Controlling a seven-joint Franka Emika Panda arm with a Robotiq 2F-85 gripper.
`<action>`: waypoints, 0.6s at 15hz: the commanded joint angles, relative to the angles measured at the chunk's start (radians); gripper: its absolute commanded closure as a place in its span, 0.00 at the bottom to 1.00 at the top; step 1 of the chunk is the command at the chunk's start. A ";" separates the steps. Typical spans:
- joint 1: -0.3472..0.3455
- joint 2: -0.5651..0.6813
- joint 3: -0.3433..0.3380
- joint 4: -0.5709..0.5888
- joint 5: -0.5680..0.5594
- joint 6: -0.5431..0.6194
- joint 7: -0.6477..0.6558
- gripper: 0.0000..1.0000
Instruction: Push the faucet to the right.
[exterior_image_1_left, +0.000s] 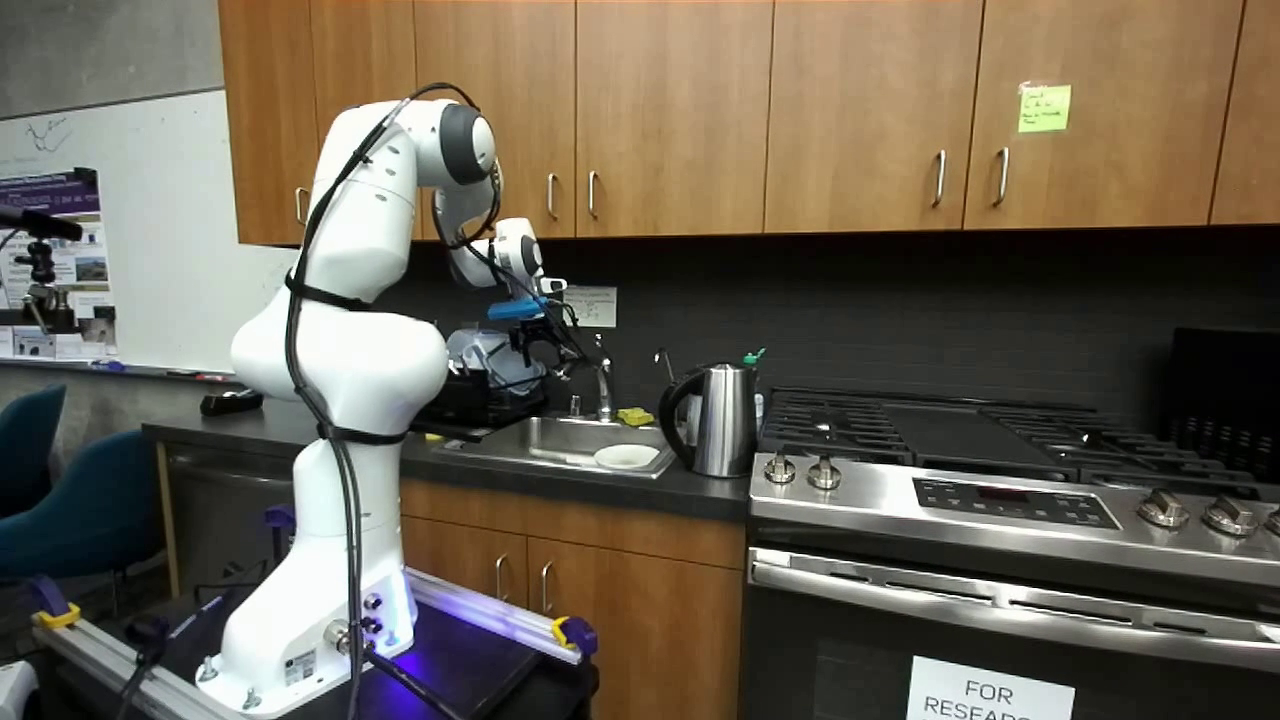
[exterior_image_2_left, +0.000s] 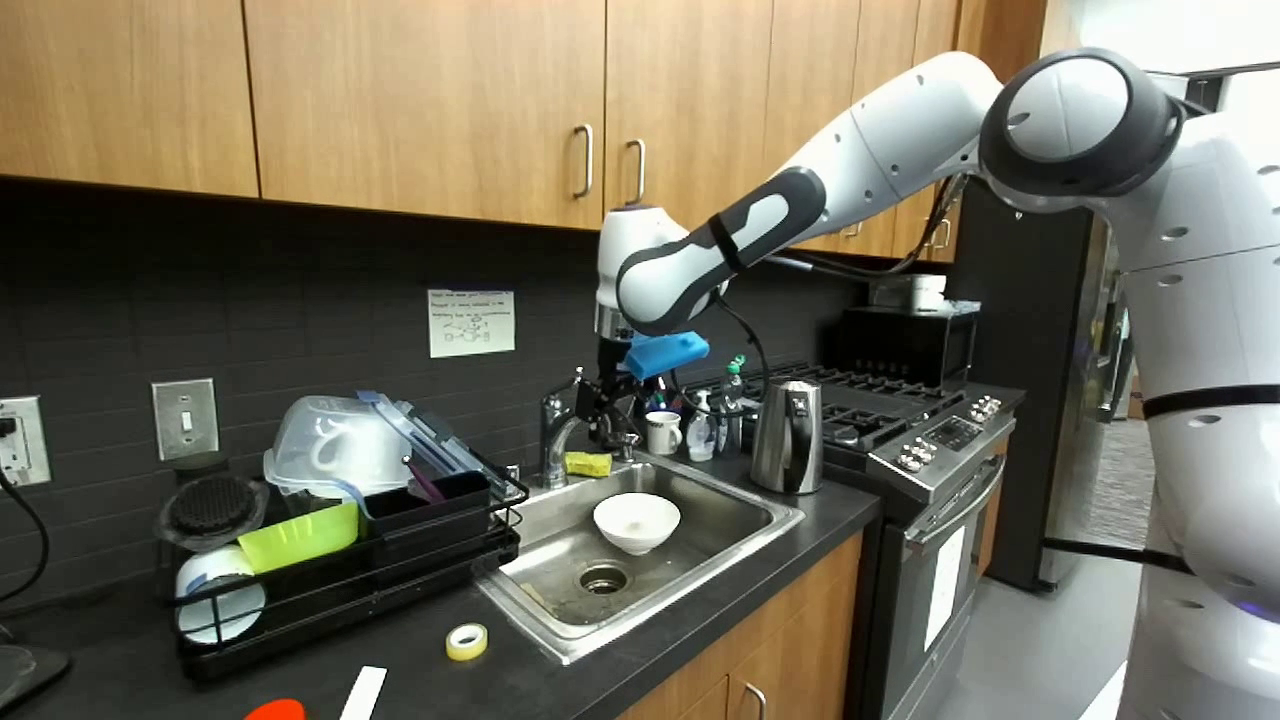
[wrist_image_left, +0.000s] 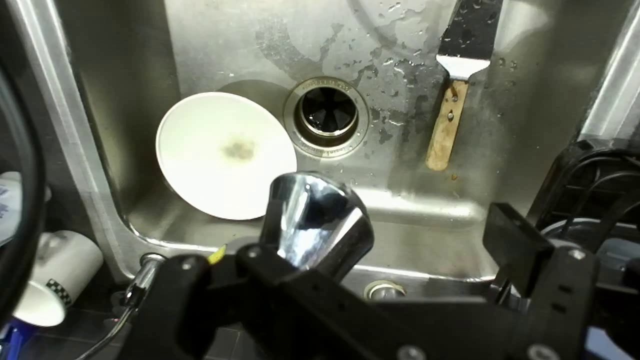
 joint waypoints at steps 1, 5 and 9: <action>0.043 0.036 -0.030 0.069 -0.088 -0.045 0.126 0.00; 0.066 0.061 -0.051 0.105 -0.153 -0.076 0.221 0.00; 0.075 0.085 -0.075 0.131 -0.205 -0.114 0.287 0.00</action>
